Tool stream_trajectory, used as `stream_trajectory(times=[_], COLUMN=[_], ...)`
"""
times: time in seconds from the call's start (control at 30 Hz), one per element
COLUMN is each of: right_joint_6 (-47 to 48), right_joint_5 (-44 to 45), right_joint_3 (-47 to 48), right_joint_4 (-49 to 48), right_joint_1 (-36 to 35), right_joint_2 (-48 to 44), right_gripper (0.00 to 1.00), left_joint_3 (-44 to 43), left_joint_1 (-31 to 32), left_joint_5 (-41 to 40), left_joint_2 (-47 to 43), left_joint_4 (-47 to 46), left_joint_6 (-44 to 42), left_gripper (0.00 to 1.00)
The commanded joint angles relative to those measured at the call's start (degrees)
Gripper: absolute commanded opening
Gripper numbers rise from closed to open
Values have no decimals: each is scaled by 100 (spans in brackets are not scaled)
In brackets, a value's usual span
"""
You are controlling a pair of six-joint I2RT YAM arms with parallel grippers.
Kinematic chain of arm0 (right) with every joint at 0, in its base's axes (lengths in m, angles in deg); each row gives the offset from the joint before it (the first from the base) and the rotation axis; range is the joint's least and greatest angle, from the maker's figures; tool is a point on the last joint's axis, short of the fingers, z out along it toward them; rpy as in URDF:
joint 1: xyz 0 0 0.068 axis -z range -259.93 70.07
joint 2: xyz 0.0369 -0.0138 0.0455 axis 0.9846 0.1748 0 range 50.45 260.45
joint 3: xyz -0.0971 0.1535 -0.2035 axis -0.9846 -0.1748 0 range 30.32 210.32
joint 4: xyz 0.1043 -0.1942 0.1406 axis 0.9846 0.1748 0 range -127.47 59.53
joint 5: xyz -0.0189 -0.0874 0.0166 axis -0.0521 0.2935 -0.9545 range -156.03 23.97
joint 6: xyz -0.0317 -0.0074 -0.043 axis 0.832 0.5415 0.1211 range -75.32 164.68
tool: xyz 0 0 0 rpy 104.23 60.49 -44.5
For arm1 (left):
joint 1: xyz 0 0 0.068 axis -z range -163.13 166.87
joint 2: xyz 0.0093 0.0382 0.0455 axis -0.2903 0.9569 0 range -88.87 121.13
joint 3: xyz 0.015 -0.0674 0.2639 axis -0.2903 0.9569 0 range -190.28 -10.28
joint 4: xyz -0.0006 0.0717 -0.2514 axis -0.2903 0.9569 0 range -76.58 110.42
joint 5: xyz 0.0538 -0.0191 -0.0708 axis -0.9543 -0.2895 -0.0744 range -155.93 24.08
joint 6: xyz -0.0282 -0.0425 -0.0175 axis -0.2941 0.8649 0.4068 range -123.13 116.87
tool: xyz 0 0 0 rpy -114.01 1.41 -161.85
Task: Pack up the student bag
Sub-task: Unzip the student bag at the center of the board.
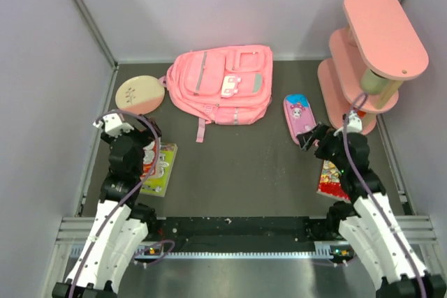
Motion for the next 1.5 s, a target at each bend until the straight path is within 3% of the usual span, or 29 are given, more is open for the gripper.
stream_trajectory(times=[0.0, 0.13, 0.17, 0.2, 0.27, 0.33, 0.5, 0.67, 0.77, 0.87, 1.1, 1.23, 1.37, 1.47], right_joint_6=[494, -576, -718, -745, -1095, -1010, -973, -1868, -2422, -2801, -3820, -5225, -5465, -5518], right_joint_5=[205, 236, -130, -1126, -1513, -1611, -935, -549, 21, 524, 1358, 1922, 2273, 2598], right_joint_3=[1698, 1826, 1721, 1476, 1334, 1202, 1219, 1341, 1420, 2032, 3933, 4636, 5409, 5420], right_joint_4=[1963, 1810, 1433, 1055, 544, 384, 86, -547, -1486, -1839, -1613, -1146, -882, -706], right_joint_1=[-190, -181, -181, -190, -208, -286, -954, -1279, -1806, -2404, -3107, -3354, -3390, -3398], right_joint_2=[1475, 1565, 1556, 1625, 1819, 2056, 2548, 3496, 4058, 4978, 6879, 7801, 8498, 8666], right_gripper=[99, 99, 99, 99, 99, 99, 91, 93, 94, 94, 98, 99, 99, 99], left_joint_3=[-908, -1488, -1551, -1586, -1639, -1509, -1218, -822, -761, -769, -655, -743, -760, -761], left_joint_1=[6, 6, 6, 6, -3, 6, 6, 15, 15, 15, 15, 15, 15, 23], left_joint_5=[-25, 580, 801, 1047, 1548, 1366, 1224, 1348, 1235, 1277, 1251, 1163, 1277, 1304], left_joint_2=[391, 762, 832, 832, 719, 561, -19, -371, -389, -328, -380, -345, -319, -336], left_joint_4=[1238, 2197, 2295, 2339, 2541, 2708, 3219, 3201, 3122, 3139, 3025, 3139, 3148, 3148], left_joint_6=[733, 1137, 1050, 649, 329, 373, 468, 714, 706, 759, 812, 794, 759, 759], left_gripper=[99, 99, 99, 99, 99, 99, 99, 99, 99, 99, 99, 99, 99, 99])
